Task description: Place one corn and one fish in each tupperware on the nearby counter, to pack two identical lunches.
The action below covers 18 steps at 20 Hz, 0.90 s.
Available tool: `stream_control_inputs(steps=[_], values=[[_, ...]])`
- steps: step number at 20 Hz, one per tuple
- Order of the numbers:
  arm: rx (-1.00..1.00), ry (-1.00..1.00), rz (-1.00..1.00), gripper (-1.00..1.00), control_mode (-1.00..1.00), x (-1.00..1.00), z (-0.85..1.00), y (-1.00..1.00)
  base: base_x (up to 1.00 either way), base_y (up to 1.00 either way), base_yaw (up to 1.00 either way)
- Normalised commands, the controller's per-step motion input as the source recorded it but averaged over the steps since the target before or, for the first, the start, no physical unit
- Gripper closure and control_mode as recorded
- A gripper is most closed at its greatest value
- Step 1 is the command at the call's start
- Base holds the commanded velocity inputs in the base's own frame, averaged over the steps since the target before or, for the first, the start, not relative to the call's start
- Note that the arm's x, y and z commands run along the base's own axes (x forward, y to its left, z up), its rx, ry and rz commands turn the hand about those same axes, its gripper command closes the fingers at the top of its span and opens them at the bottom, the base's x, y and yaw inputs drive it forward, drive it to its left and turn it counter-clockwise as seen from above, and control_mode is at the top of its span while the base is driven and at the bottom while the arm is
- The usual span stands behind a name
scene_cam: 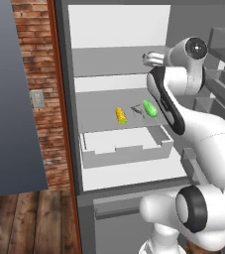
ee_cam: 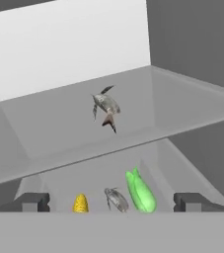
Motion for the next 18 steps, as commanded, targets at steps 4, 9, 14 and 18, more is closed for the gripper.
stream_control_inputs(steps=[4, 9, 14, 18], values=[[0.00, 0.00, 0.00, -1.00, -1.00, 0.40, 0.00, -0.23, 0.00, 0.00, 0.00], [0.00, 0.00, 0.00, -1.00, -1.00, 0.39, 0.00, -0.16, 0.00, 0.00, 0.00], [0.00, 0.05, 0.00, -1.00, -1.00, 0.51, 0.00, -0.01, 0.00, 0.00, 0.00], [0.00, 0.12, 0.00, -1.00, -1.00, 0.69, 0.00, -0.05, 0.00, 0.00, 0.00]])
